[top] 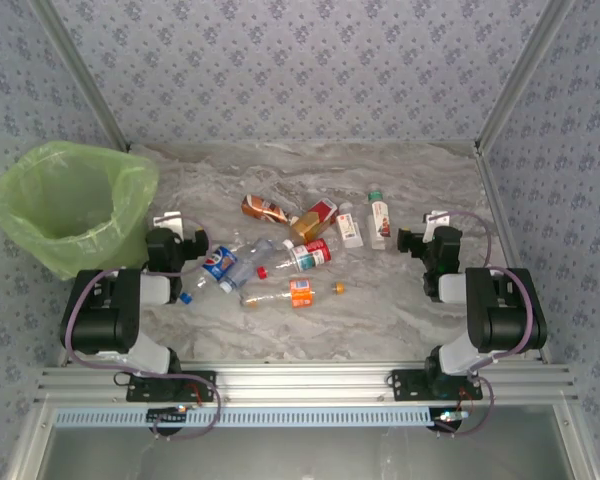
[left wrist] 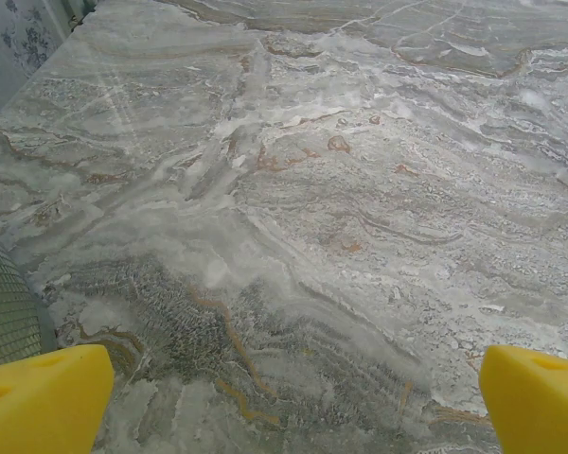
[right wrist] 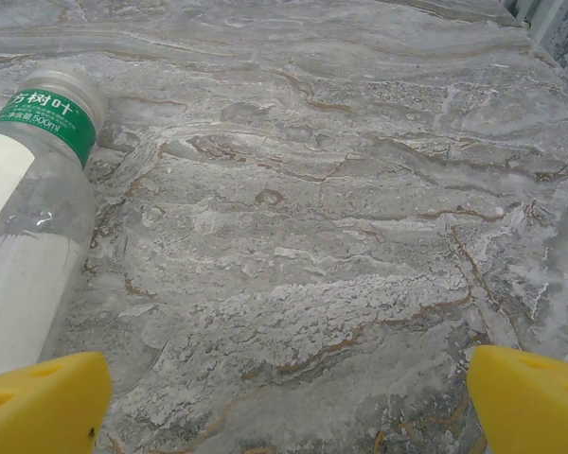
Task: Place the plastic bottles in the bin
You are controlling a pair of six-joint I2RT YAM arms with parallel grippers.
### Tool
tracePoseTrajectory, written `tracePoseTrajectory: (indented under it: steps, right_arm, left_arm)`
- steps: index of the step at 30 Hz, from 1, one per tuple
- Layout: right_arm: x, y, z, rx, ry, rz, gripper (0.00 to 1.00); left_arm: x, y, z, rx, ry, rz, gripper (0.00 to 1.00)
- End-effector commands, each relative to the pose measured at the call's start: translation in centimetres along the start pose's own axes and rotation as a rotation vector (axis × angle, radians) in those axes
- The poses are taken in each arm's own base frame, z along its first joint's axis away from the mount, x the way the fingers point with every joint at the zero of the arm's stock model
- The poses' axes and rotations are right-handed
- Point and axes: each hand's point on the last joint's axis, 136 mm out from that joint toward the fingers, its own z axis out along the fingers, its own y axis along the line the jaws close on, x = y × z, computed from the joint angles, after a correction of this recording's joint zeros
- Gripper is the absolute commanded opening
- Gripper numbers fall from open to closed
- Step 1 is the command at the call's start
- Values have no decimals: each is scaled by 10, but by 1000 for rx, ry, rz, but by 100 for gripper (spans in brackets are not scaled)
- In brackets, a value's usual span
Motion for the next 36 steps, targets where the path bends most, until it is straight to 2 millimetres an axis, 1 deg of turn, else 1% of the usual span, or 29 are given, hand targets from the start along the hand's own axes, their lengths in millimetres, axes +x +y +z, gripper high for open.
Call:
tracePoseTrajectory:
  steps: [1, 21, 24, 26, 29, 32, 36]
  right_arm:
    - [-10, -3, 0, 17, -26, 9, 99]
    - [-11, -2, 0, 16, -28, 8, 99]
    - [-10, -3, -1, 17, -29, 9, 99]
    - [-14, -1, 0, 9, -19, 2, 99]
    - [-26, 5, 1, -11, 38, -25, 99]
    - [-40, 15, 0, -46, 70, -63, 99]
    - [-55, 22, -9, -51, 39, -100, 99]
  left_arm:
    - [-16, 4, 3, -10, -40, 3, 99]
    - [-16, 5, 3, -10, -40, 3, 99]
    - [-18, -2, 2, 7, -40, 28, 99]
    - [-20, -5, -2, 17, -51, 43, 99]
    - [-28, -8, -8, 14, -66, 59, 99]
    - [-38, -18, -14, 27, -12, 95, 99]
    - [-50, -31, -26, 25, -16, 138, 99]
